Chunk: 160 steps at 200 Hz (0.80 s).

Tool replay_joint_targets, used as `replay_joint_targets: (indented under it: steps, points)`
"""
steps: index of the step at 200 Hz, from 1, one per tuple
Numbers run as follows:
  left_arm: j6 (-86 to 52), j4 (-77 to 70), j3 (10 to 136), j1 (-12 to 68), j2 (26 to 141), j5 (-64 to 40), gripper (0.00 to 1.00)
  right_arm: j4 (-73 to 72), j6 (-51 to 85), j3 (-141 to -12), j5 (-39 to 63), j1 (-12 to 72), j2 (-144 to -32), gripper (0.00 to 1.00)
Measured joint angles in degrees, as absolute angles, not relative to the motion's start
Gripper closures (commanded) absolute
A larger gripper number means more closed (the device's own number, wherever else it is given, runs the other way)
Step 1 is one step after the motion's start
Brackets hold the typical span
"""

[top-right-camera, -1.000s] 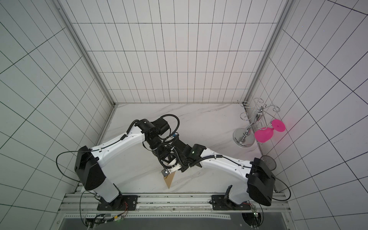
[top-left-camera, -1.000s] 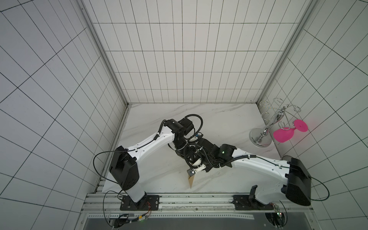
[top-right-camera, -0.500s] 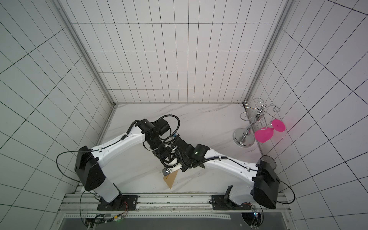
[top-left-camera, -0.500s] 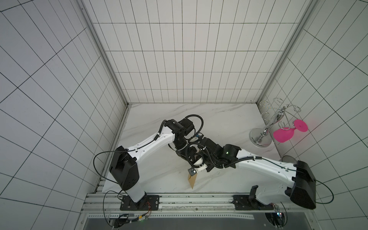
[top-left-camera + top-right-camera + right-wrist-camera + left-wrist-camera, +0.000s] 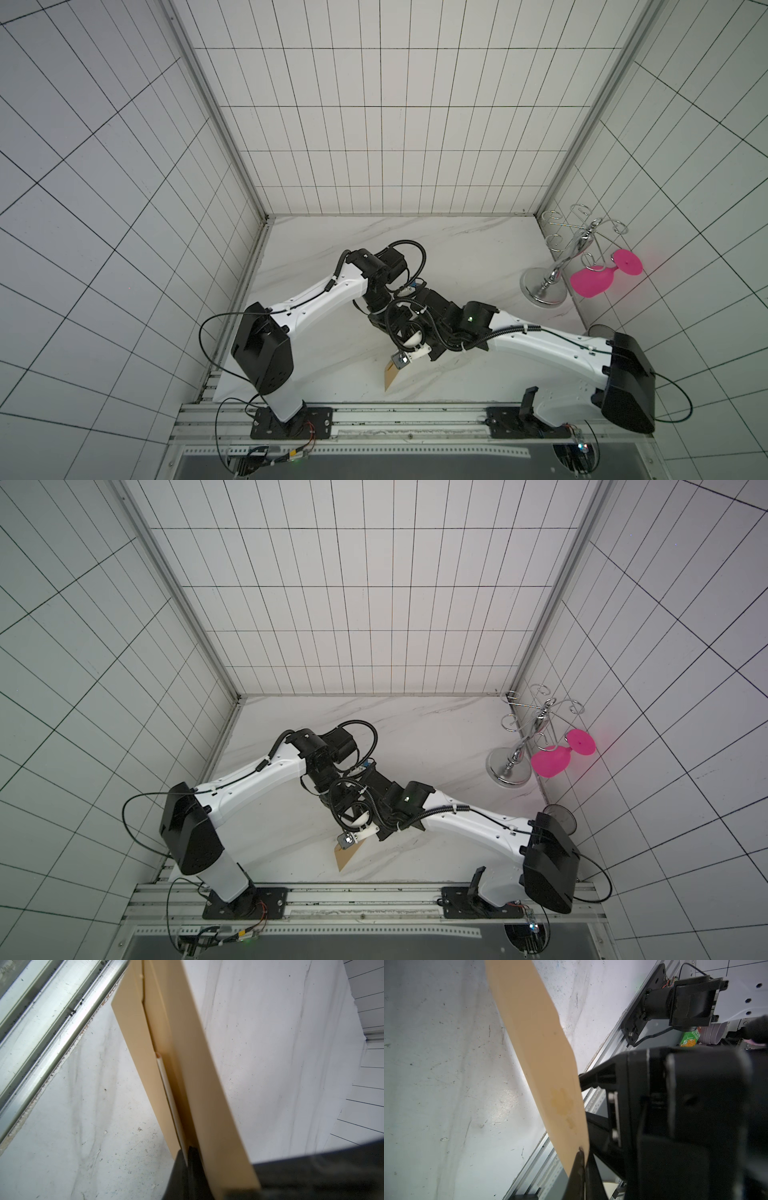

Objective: Fold the letter paper in half and place it into the envelope
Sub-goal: Place the letter paper in the envelope.

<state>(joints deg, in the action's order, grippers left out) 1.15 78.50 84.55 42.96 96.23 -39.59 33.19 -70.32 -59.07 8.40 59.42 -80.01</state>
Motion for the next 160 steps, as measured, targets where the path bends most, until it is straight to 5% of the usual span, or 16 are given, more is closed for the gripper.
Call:
replay_joint_targets:
  steps: [160]
  points:
    - [1.1,79.2,84.9,42.6,97.1,-35.8,1.0,30.6,-69.6,-58.3,7.5,59.8,-83.1,1.0]
